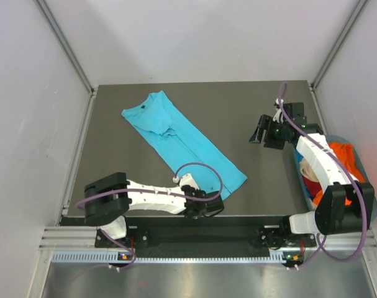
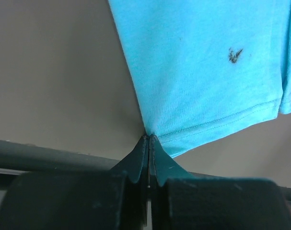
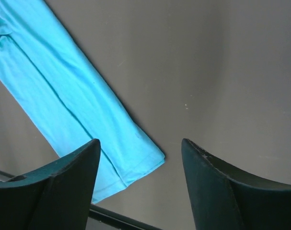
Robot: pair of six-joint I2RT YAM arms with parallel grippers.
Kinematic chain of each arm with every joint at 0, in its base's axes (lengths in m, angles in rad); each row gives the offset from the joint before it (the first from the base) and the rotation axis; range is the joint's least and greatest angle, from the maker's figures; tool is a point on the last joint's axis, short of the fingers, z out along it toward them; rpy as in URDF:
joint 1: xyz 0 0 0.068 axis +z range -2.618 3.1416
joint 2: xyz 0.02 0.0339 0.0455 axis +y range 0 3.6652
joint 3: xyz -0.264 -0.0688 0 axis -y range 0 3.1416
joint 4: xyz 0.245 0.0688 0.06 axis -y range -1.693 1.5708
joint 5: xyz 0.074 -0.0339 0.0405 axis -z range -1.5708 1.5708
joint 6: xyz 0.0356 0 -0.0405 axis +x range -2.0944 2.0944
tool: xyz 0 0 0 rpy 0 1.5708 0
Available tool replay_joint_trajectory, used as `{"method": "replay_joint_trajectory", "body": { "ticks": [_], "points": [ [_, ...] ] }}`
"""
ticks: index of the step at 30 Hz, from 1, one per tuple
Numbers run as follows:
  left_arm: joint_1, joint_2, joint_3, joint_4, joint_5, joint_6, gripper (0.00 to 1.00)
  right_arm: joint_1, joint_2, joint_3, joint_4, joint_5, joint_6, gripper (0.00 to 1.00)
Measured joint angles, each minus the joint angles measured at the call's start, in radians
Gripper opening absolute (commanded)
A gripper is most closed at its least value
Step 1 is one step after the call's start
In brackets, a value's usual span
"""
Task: Fold and stack the t-shirts
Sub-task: Fold the tshirt
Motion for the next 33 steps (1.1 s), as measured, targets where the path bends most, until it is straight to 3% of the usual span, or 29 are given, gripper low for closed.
{"method": "replay_joint_trajectory", "body": {
  "ticks": [3, 7, 8, 15, 18, 21, 26, 30, 33],
  "points": [
    [-0.003, -0.015, -0.012, -0.01, 0.006, -0.008, 0.01, 0.013, -0.024, -0.019, 0.023, -0.023, -0.003, 0.74],
    [-0.004, -0.048, -0.032, -0.038, 0.015, -0.008, 0.37, 0.04, -0.032, -0.022, 0.056, -0.045, -0.01, 0.75],
    [-0.005, -0.061, -0.035, -0.048, 0.015, -0.004, 0.42, 0.047, -0.031, -0.022, 0.064, -0.05, -0.011, 0.75],
    [0.047, -0.212, 0.028, -0.142, -0.038, 0.127, 0.49, 0.125, 0.071, 0.071, 0.139, -0.083, -0.006, 0.79],
    [0.216, -0.317, 0.048, -0.102, -0.011, 0.277, 0.49, 0.167, 0.14, 0.136, 0.21, -0.108, 0.009, 0.8],
    [0.457, -0.423, 0.044, -0.059, 0.013, 0.422, 0.55, 0.2, 0.227, 0.217, 0.281, -0.137, 0.028, 0.8],
    [0.835, -0.542, 0.028, 0.035, 0.063, 0.63, 0.55, 0.251, 0.414, 0.362, 0.384, -0.161, 0.066, 0.77],
    [1.081, -0.483, 0.028, 0.123, 0.147, 0.743, 0.54, 0.274, 0.516, 0.426, 0.412, -0.163, 0.086, 0.76],
    [1.223, -0.343, 0.041, 0.189, 0.221, 0.805, 0.5, 0.278, 0.542, 0.436, 0.412, -0.162, 0.09, 0.76]
  ]
}}
